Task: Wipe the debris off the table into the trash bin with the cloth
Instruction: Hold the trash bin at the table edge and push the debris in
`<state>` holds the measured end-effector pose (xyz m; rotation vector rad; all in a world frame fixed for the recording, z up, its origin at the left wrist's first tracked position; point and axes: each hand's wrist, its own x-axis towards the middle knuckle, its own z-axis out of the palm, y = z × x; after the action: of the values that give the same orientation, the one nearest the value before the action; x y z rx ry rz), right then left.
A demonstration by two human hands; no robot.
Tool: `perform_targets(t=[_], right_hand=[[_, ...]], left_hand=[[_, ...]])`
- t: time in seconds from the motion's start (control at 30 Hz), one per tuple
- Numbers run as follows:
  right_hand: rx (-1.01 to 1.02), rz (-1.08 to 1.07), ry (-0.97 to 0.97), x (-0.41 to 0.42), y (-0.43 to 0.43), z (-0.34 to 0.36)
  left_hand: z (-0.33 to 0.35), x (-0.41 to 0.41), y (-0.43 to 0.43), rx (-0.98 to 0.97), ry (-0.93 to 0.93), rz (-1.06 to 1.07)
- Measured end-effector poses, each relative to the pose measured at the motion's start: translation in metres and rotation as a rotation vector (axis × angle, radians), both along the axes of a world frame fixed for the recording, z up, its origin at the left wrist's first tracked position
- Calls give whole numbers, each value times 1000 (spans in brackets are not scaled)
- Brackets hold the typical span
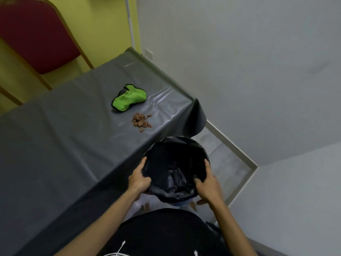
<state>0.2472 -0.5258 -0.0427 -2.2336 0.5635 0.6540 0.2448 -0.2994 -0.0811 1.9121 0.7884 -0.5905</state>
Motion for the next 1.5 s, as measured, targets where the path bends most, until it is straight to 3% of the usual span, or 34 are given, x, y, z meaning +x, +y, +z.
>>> perform_targets(t=[0.17, 0.43, 0.77, 1.03, 1.33, 1.5], right_hand=[[27, -30, -6, -10, 33, 8], [-242, -30, -125, -8, 43, 10], [-240, -43, -113, 12, 39, 16], [-221, -13, -39, 35, 36, 24], [-284, 45, -52, 52, 28, 14], [-292, 63, -30, 60, 24, 9]], left_hand=[[-3, -2, 21, -68, -29, -21], [5, -10, 28, -183, -39, -35], [13, 1, 32, -172, -35, -116], [56, 48, 40, 80, -54, -388], [90, 150, 77, 243, -330, -344], [64, 220, 105, 508, -449, -443]])
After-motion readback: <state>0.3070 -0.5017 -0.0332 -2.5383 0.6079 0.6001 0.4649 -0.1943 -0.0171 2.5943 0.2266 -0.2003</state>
